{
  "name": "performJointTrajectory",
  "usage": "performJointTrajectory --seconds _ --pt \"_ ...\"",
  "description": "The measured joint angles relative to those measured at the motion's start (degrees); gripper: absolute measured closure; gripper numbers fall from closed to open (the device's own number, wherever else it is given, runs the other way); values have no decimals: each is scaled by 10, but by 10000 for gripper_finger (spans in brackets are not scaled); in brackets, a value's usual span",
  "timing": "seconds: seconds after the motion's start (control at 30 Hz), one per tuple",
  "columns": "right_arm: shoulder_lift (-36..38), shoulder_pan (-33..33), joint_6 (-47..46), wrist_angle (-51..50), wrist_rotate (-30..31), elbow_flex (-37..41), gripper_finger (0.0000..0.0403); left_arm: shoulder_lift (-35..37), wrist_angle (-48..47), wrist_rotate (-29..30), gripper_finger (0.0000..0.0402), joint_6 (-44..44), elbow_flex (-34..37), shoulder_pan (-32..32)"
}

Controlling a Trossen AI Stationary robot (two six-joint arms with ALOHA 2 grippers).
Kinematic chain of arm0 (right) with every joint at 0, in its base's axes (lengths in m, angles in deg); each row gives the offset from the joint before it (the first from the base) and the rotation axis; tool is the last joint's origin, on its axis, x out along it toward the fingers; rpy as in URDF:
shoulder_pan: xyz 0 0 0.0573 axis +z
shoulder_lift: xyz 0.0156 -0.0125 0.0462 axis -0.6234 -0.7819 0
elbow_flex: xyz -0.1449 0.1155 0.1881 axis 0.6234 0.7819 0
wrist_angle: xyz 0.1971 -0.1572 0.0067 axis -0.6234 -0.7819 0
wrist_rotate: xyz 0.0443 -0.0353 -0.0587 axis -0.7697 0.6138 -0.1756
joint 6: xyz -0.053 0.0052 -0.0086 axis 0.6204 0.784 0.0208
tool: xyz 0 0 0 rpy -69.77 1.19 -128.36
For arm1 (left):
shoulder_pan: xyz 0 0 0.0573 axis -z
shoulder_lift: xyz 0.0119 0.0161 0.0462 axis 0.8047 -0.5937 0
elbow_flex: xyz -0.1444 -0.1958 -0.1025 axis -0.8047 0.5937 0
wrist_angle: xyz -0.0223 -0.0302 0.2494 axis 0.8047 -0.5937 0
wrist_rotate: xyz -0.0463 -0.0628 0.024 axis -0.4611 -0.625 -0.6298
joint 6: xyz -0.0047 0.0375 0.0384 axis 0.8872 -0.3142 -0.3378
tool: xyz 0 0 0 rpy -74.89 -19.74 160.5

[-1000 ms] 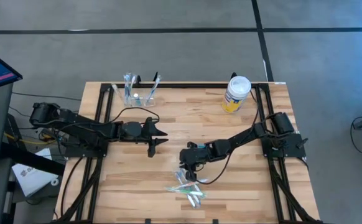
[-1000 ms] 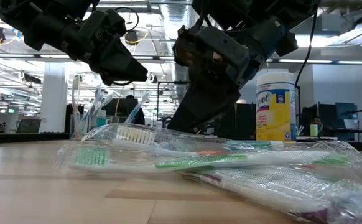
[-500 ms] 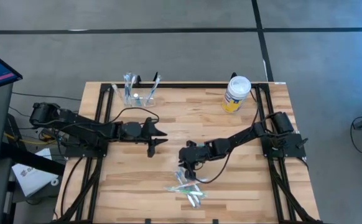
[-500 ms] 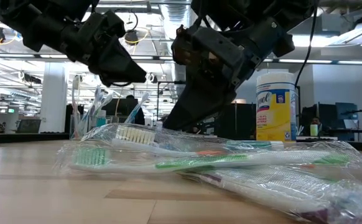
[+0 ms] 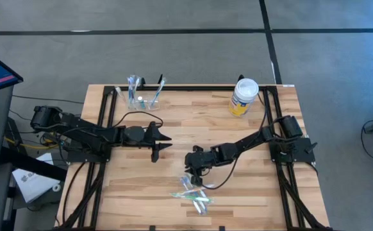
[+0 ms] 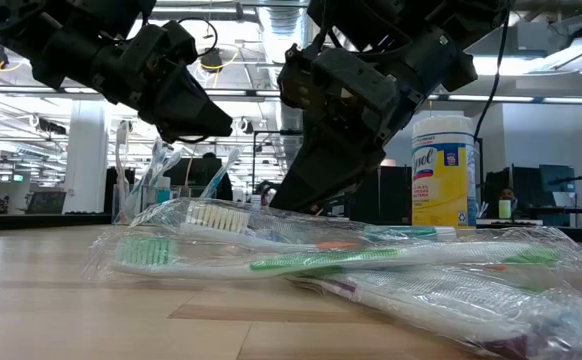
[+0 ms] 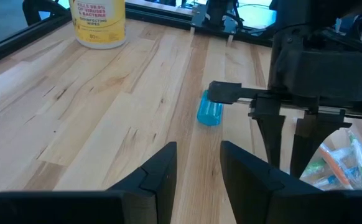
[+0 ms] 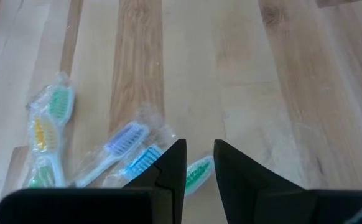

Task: Pick & Place toothbrushing station
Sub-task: Put the green toothbrush into the transparent organizer

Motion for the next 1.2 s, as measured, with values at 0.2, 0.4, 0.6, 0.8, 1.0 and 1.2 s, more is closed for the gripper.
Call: performJointTrajectory --seconds 0.2,0.4,0.6,0.8,1.0,1.2 --pt "0 3 -4 0 0 0 329 0 4 0 285 0 0 0" --pt "0 -2 5 0 8 0 329 0 4 0 285 0 0 0" --pt "-2 -10 -4 -2 5 0 329 0 4 0 285 0 0 0" --pt "-44 -4 -15 30 -26 -5 329 0 5 0 285 0 0 0" --pt "-45 -12 -21 31 -41 -3 329 0 10 0 285 0 0 0" --pt "-36 -22 -23 17 -76 -3 329 0 9 0 285 0 0 0"
